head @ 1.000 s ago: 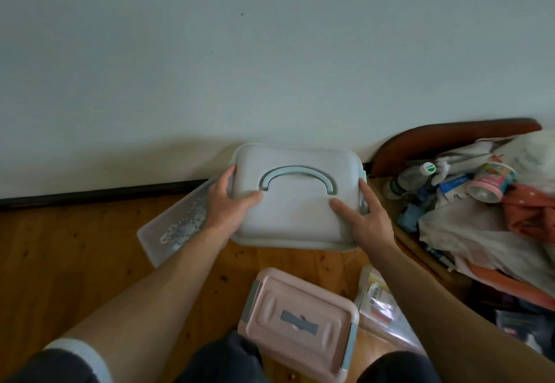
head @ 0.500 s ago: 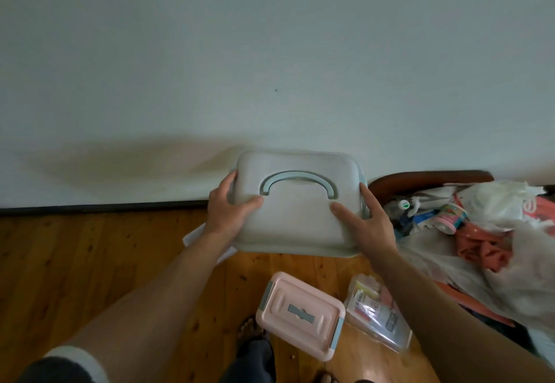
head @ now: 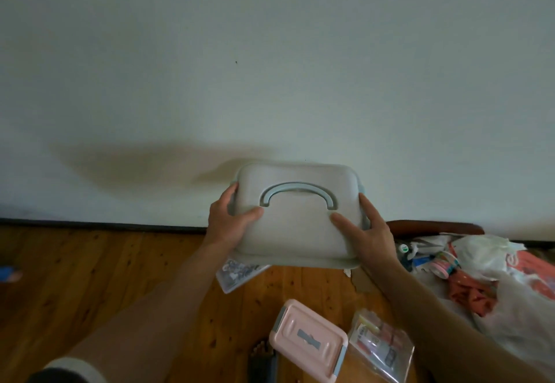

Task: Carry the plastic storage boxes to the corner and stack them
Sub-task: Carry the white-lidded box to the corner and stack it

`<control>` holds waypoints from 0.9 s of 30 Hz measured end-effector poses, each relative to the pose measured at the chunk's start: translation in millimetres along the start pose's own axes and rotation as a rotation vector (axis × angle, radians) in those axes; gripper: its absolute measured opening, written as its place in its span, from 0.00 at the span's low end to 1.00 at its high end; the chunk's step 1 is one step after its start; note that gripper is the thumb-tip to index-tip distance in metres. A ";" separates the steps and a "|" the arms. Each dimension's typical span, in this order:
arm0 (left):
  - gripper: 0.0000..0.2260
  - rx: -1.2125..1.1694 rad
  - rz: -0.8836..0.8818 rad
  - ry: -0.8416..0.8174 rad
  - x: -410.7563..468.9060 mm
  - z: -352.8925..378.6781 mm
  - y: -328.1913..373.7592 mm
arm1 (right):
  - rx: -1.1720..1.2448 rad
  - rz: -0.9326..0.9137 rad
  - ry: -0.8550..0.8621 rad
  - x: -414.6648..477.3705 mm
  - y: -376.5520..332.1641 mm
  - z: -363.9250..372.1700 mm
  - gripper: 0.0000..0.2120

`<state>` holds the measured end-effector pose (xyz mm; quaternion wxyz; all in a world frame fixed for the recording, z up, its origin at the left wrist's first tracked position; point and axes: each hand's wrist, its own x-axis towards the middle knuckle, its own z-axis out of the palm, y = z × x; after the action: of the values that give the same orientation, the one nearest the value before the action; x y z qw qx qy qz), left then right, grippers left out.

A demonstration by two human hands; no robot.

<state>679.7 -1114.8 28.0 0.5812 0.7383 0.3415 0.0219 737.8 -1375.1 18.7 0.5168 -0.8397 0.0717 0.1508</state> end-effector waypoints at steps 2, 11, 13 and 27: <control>0.36 -0.015 -0.002 0.001 -2.6 -10.7 10.5 | 0.003 -0.012 0.006 -4.2 -16.3 0.8 0.40; 0.36 -0.022 0.048 0.053 -4.4 -59.3 54.5 | -0.026 -0.110 0.019 -10.3 -81.8 10.3 0.41; 0.35 -0.028 0.056 0.076 -9.8 -68.0 58.7 | -0.041 -0.138 0.004 -12.2 -89.5 12.1 0.41; 0.30 -0.153 0.003 0.311 -114.2 -99.4 54.8 | -0.051 -0.294 -0.191 -56.0 -122.6 0.4 0.40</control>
<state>575.7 -1096.4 149.6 0.5759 0.6802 0.4234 0.1625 718.8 -1320.8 140.6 0.5161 -0.8359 -0.1050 0.1546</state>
